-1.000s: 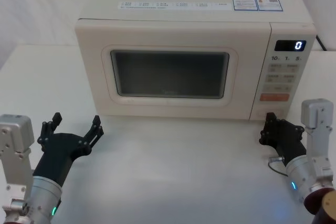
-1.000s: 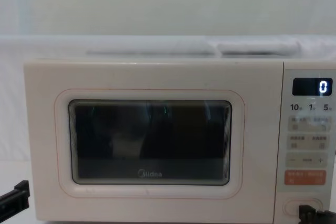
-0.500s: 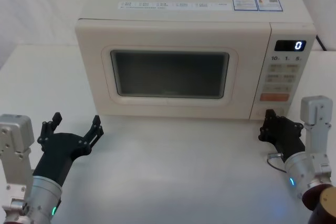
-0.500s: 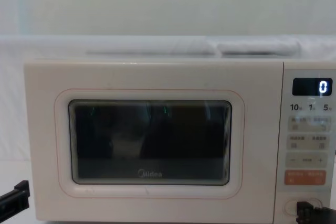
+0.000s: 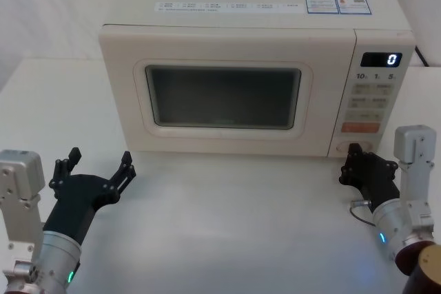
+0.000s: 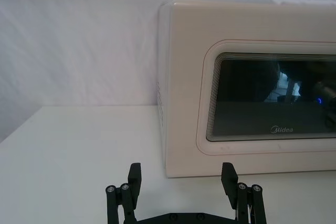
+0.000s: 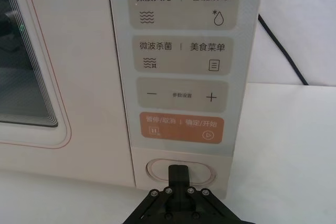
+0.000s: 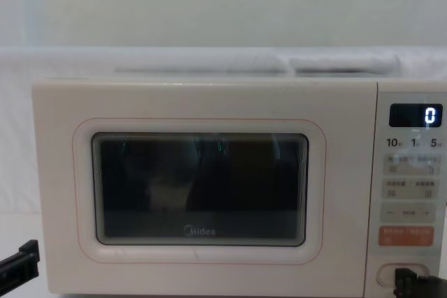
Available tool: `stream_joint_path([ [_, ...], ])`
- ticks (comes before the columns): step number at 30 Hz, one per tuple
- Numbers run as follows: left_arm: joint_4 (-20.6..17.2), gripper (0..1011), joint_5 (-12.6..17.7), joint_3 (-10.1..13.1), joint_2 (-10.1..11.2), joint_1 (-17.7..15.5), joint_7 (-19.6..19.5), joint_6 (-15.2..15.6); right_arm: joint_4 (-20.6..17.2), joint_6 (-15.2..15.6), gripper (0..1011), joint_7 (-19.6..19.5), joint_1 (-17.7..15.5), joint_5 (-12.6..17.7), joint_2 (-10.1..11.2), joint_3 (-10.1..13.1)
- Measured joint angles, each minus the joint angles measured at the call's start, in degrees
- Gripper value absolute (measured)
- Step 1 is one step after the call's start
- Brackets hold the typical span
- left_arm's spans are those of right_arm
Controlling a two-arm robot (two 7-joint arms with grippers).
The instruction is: Press the button to open the microwave door with one hand; close the microwave door with the other hand.
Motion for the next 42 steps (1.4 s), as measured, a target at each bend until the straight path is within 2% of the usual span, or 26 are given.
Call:
stream_joint_path([
  [16, 0.00, 1001, 0.00, 0.00, 0.00, 0.00, 0.00, 0.00, 0.99, 0.08, 0, 0.01, 0.94, 0.11, -0.22, 0.32],
  [27, 0.00, 1001, 0.00, 0.00, 0.00, 0.00, 0.00, 0.00, 3.67, -0.48, 0, 0.04, 3.05, 0.39, -0.56, 0.39],
  [34, 0.00, 1001, 0.00, 0.00, 0.00, 0.00, 0.00, 0.00, 5.16, -0.76, 0, 0.74, 4.01, 1.58, -0.83, 0.79],
  [42, 0.00, 1001, 0.00, 0.00, 0.00, 0.00, 0.00, 0.00, 4.38, -0.56, 0, 1.28, 3.54, 2.36, -0.65, 0.93],
])
